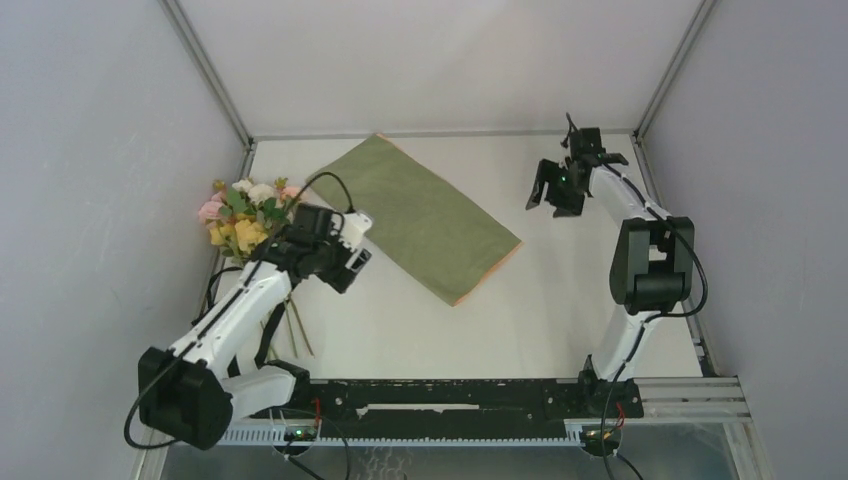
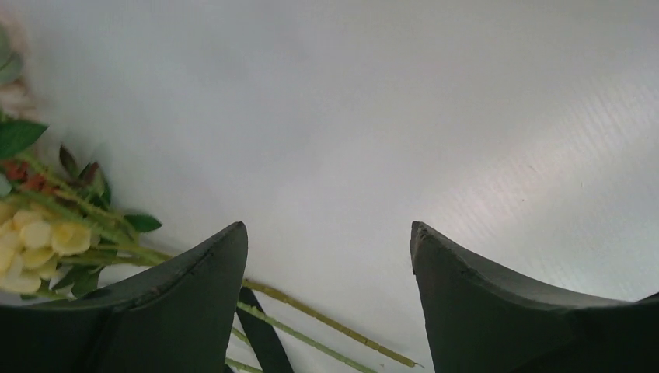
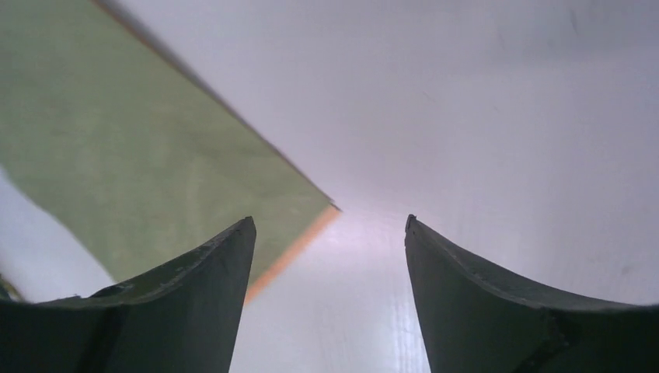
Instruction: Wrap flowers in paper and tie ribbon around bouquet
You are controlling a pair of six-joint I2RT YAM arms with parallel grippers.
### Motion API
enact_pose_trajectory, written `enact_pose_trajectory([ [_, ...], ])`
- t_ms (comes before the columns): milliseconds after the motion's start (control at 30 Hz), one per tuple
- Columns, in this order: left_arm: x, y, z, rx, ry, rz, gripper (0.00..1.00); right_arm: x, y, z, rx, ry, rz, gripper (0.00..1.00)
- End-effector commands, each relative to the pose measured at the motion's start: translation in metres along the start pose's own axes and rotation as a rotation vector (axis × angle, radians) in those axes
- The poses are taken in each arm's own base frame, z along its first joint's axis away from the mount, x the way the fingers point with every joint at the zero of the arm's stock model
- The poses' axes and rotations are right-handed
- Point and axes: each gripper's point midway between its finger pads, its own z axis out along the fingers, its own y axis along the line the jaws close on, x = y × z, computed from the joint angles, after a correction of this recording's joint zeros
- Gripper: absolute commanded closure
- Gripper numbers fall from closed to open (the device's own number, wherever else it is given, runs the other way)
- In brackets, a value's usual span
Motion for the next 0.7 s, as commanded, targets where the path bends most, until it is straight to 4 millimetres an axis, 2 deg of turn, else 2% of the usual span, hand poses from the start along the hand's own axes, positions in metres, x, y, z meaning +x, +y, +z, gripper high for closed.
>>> enact_pose_trajectory([
  [0, -0.024, -0.023, 0.012, -0.011, 0.033, 0.138, 0.19, 0.037, -0.006, 0.007, 0.002, 0.084, -0.037, 0.19],
  [167, -0.081, -0.112, 0.004, 0.166, -0.025, 0.38, 0.1, 0.054, -0.006, 0.018, -0.051, 0.094, 0.009, 0.26],
  [267, -0.11, -0.168, 0.008, 0.263, -0.055, 0.488, 0.05, 0.07, 0.001, 0.027, -0.081, 0.137, 0.015, 0.3],
  [367, -0.129, -0.207, 0.036, 0.281, -0.03, 0.569, 0.03, 0.081, 0.008, 0.028, -0.119, 0.13, 0.035, 0.33],
  [433, -0.144, -0.224, 0.053, 0.253, -0.04, 0.613, 0.03, 0.085, 0.012, 0.024, -0.147, 0.108, 0.057, 0.36],
  [533, -0.16, -0.238, 0.078, 0.22, -0.039, 0.62, 0.03, 0.091, 0.022, 0.024, -0.22, 0.075, 0.096, 0.41],
  [667, -0.167, -0.232, 0.104, 0.126, -0.037, 0.625, 0.08, 0.1, 0.036, 0.025, -0.298, 0.064, 0.15, 0.49],
])
